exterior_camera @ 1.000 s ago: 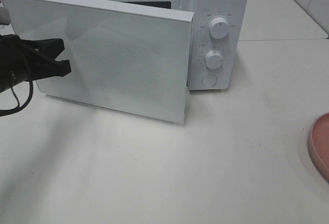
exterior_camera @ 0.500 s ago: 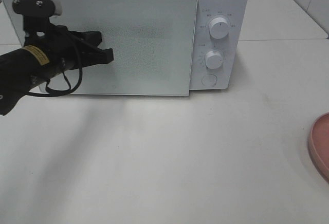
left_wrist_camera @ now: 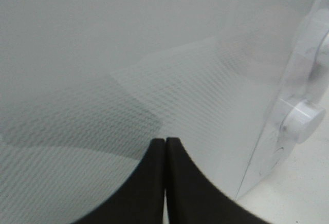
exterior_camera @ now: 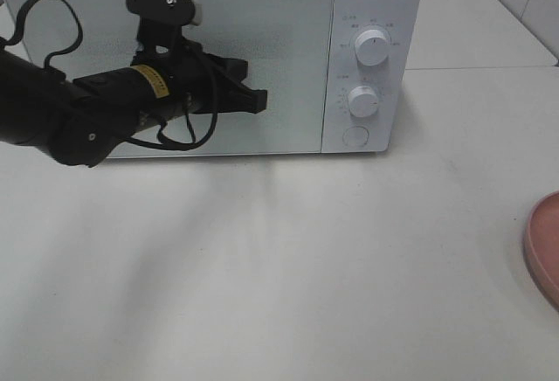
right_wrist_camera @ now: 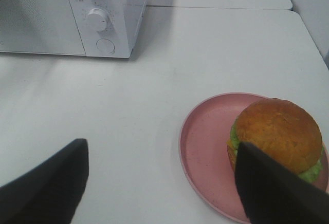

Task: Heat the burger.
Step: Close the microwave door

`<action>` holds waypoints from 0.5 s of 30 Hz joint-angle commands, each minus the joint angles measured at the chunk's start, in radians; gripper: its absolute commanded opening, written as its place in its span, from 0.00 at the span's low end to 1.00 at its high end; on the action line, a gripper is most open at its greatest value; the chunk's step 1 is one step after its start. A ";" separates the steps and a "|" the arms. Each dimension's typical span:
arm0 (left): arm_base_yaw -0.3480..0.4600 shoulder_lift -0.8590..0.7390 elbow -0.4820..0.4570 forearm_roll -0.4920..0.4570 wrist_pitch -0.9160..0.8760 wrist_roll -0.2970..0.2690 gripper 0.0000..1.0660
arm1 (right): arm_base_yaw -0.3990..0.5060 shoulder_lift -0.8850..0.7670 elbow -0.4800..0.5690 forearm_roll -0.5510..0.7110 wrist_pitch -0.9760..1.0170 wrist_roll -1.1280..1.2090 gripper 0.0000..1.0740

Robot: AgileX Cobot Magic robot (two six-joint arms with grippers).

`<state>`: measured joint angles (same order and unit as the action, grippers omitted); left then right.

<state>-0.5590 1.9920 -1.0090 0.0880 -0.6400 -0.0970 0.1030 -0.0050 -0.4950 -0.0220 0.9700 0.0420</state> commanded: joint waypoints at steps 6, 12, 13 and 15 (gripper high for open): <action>-0.026 0.062 -0.183 -0.123 0.002 -0.001 0.00 | -0.003 -0.026 0.002 0.005 -0.009 -0.010 0.71; -0.076 0.047 -0.192 -0.126 0.051 -0.001 0.00 | -0.003 -0.026 0.002 0.005 -0.009 -0.010 0.71; -0.076 0.047 -0.192 -0.126 0.051 -0.001 0.00 | -0.003 -0.026 0.002 0.005 -0.009 -0.010 0.71; -0.095 0.029 -0.192 -0.126 0.123 -0.001 0.00 | -0.003 -0.026 0.002 0.005 -0.009 -0.010 0.71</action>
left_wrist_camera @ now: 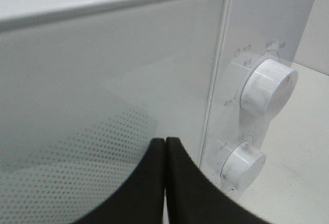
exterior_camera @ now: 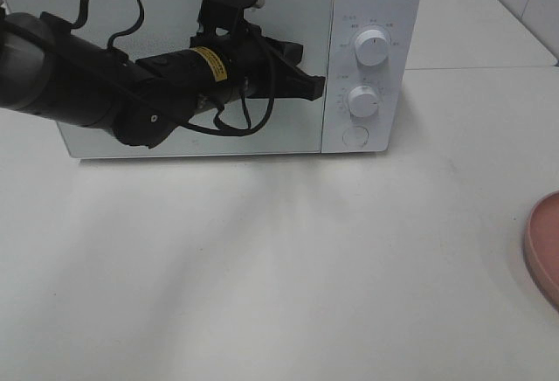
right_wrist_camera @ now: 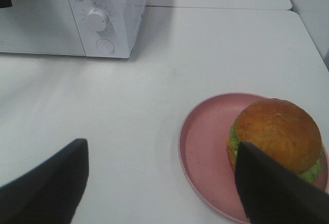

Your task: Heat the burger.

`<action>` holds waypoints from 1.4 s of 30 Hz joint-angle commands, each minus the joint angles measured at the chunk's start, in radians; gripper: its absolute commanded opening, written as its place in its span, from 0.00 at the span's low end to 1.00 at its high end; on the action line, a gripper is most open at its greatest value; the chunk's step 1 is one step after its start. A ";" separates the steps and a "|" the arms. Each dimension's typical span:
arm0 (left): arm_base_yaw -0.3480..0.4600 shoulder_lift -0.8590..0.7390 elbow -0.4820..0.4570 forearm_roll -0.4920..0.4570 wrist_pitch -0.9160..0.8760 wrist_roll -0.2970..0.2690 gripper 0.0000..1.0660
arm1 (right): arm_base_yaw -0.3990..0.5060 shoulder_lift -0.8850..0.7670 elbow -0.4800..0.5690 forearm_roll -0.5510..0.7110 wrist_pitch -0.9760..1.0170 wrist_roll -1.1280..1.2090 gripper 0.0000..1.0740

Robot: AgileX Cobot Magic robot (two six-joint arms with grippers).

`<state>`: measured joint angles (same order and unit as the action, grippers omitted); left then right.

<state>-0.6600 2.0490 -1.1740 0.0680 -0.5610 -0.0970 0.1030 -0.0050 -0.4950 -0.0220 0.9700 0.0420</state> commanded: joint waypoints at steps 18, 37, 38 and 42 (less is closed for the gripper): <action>-0.143 -0.229 -0.026 -0.126 1.059 -0.006 0.92 | -0.003 -0.026 0.002 0.005 -0.009 -0.010 0.71; 0.028 -0.457 -0.025 -0.148 1.706 -0.053 0.92 | -0.003 -0.026 0.002 0.005 -0.009 -0.010 0.71; 0.028 -0.457 -0.025 -0.148 1.706 -0.053 0.92 | -0.003 -0.026 0.002 0.005 -0.009 -0.010 0.71; 0.215 -0.615 0.051 -0.145 1.721 -0.042 0.92 | -0.003 -0.026 0.002 0.005 -0.009 -0.010 0.71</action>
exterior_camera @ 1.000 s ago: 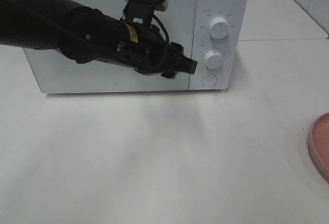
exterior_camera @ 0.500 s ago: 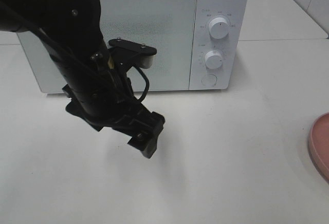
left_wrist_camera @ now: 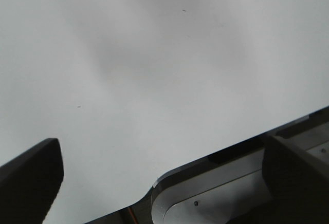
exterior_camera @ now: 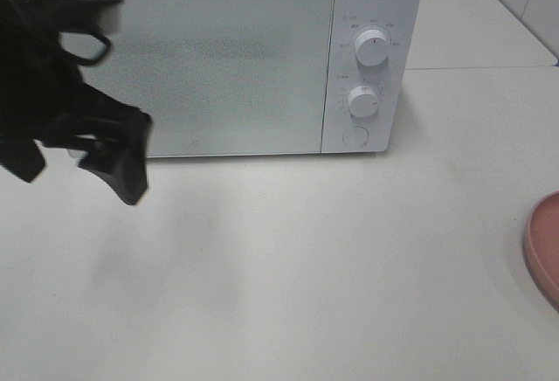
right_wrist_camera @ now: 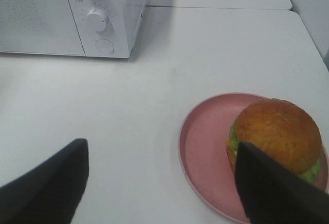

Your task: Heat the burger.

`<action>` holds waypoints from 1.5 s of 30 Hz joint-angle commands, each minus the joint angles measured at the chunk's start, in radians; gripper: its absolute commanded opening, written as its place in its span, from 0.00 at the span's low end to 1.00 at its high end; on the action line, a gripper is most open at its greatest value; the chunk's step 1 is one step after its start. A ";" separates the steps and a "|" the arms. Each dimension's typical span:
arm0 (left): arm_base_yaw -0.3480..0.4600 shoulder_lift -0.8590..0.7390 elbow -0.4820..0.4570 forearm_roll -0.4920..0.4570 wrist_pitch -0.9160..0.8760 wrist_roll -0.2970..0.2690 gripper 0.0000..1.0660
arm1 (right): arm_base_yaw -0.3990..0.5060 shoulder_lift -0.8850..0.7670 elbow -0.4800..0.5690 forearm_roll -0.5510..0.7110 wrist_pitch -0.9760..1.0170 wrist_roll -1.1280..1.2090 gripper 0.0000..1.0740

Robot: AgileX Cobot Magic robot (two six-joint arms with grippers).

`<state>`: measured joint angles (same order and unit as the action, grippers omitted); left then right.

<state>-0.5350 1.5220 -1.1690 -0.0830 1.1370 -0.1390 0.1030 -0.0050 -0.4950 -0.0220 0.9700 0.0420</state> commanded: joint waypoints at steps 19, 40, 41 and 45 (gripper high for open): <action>0.548 -0.804 0.535 0.023 -0.026 0.155 0.92 | -0.003 -0.026 0.002 0.005 -0.009 -0.010 0.70; 0.545 -1.387 0.652 -0.115 -0.082 0.157 0.92 | -0.003 -0.026 0.002 0.005 -0.009 -0.010 0.70; 0.547 -1.415 0.652 -0.115 -0.082 0.157 0.92 | -0.003 -0.026 0.002 0.005 -0.009 -0.010 0.70; 0.567 -1.544 0.652 -0.114 -0.082 0.156 0.92 | -0.003 -0.026 0.002 0.005 -0.009 -0.010 0.70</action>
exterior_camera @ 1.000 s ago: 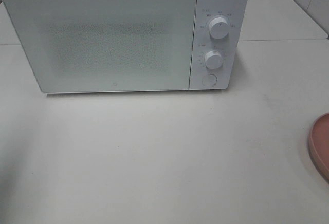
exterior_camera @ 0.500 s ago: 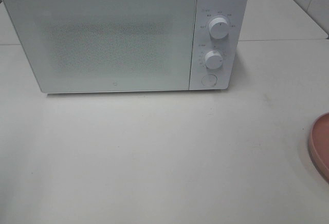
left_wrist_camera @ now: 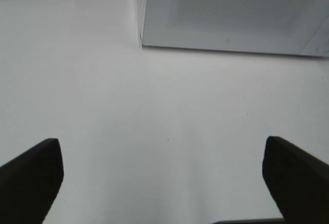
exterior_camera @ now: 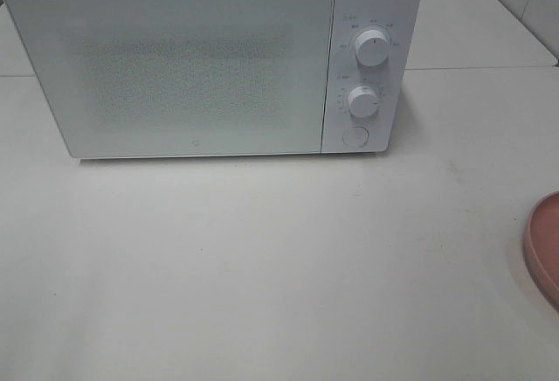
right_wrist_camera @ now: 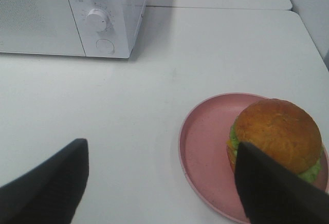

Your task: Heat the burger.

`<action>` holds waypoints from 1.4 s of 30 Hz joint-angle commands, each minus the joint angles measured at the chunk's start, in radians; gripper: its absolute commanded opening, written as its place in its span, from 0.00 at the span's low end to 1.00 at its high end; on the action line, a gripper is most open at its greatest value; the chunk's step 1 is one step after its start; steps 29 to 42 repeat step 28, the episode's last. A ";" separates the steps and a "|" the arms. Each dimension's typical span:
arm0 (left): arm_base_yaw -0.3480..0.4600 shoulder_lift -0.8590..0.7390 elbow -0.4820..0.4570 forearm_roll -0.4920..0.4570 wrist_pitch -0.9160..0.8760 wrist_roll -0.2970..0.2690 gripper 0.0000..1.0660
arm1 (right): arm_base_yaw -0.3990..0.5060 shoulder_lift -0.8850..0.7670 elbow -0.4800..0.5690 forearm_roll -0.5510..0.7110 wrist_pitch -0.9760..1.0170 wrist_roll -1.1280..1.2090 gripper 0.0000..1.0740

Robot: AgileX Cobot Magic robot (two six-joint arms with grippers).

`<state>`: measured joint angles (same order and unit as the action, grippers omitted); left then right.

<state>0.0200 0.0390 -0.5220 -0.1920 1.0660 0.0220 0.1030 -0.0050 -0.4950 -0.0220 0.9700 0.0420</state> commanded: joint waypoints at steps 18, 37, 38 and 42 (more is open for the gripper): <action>0.018 -0.062 0.005 0.000 -0.011 -0.006 0.92 | -0.003 -0.023 0.002 0.005 -0.009 -0.011 0.70; 0.018 -0.060 0.005 0.000 -0.011 -0.005 0.92 | -0.003 -0.023 0.002 0.005 -0.009 -0.011 0.70; 0.018 -0.060 0.005 0.000 -0.011 -0.005 0.92 | -0.003 -0.023 0.002 0.005 -0.009 -0.011 0.70; 0.018 -0.060 0.005 0.000 -0.011 -0.005 0.92 | -0.003 -0.023 0.002 0.005 -0.009 -0.011 0.70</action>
